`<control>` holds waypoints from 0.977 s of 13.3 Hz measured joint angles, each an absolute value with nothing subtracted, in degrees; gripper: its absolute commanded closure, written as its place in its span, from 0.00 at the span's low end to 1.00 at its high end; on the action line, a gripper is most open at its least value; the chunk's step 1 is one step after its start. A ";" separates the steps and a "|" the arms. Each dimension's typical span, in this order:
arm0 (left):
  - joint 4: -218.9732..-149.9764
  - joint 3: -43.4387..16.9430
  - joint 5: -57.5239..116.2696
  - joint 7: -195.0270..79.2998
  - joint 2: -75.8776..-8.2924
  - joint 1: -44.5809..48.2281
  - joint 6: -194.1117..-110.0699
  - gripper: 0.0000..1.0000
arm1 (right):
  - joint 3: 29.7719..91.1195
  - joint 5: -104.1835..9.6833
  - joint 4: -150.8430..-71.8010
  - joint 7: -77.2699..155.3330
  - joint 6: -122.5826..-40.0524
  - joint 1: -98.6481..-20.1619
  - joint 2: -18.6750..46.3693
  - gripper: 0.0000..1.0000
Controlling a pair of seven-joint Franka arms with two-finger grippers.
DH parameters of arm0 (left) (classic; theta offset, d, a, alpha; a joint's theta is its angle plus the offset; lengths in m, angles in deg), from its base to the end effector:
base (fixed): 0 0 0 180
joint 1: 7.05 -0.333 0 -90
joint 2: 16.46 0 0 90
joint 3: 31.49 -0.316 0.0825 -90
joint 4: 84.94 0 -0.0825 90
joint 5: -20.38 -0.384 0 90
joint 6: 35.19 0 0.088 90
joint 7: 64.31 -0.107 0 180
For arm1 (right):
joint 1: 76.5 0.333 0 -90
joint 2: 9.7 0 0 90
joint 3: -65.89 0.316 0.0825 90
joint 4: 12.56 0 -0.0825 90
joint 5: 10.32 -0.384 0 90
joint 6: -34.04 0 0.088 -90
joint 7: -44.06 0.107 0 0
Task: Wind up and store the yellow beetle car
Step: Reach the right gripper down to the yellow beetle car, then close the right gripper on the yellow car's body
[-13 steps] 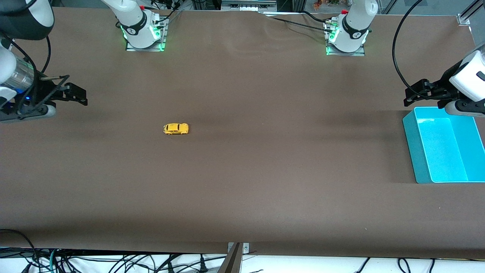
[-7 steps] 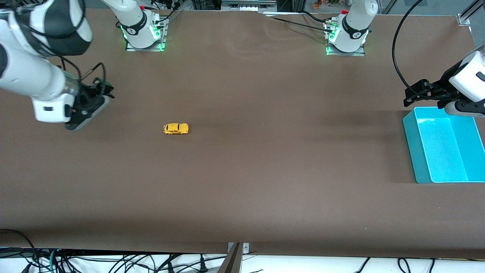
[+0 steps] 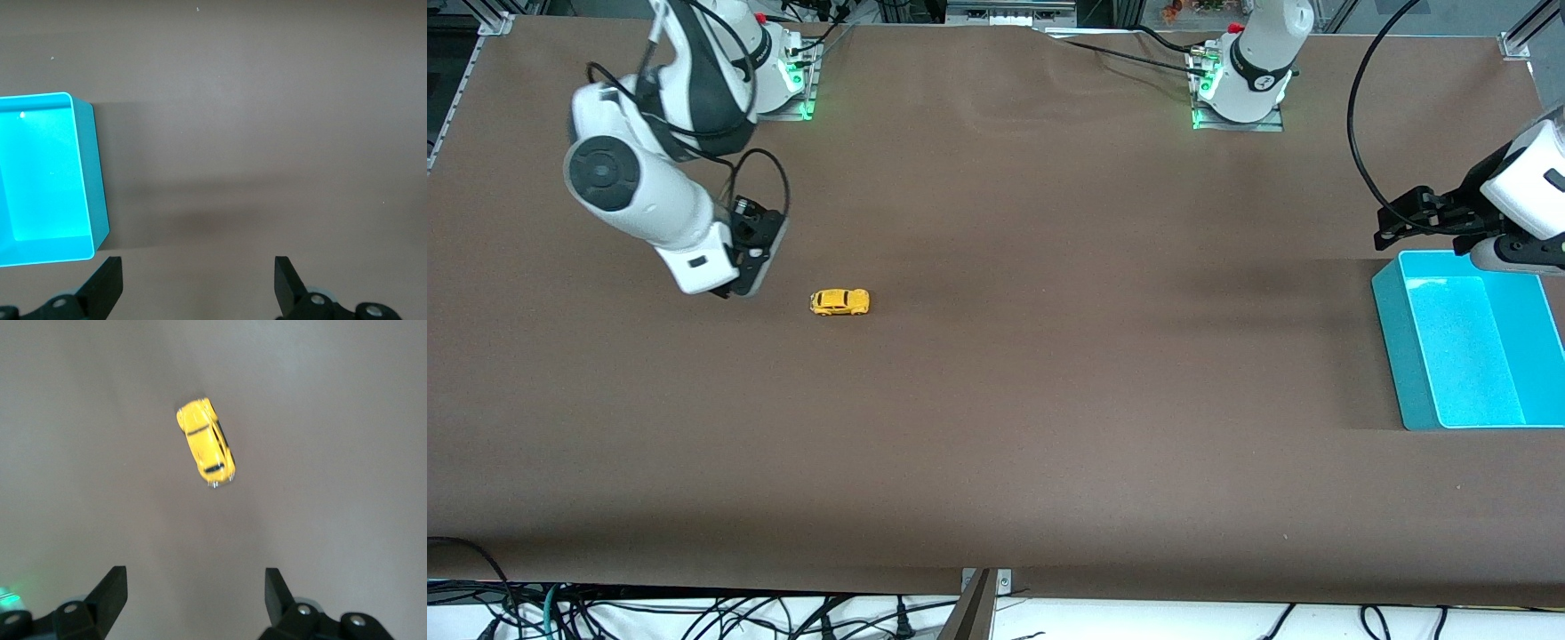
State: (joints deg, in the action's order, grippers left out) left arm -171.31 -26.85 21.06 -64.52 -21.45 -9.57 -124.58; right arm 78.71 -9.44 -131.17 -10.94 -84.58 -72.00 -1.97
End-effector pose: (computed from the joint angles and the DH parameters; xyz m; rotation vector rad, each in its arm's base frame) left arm 0.5793 -0.0206 0.6042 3.1222 -0.0631 -0.0537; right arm 0.5308 0.1628 0.3579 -2.4774 -1.8262 0.1830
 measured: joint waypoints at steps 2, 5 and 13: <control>-171.31 -26.87 21.06 -64.52 -21.45 -9.80 -124.58 0.00 | 79.76 -9.41 -136.00 -16.08 -93.23 -71.96 -0.54 0.07; -171.31 -26.88 21.06 -64.52 -21.47 -10.03 -124.58 0.00 | 79.89 -9.40 -138.80 -22.82 -102.67 -71.99 3.67 0.06; -171.32 -26.89 21.06 -64.52 -21.49 -10.04 -124.58 0.00 | 81.05 -9.11 -138.79 -26.75 -112.98 -70.24 11.92 0.06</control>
State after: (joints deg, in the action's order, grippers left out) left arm -171.32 -26.89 21.06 -64.52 -21.49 -10.04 -124.58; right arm 81.05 -9.11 -138.79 -26.75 -112.98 -70.24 11.92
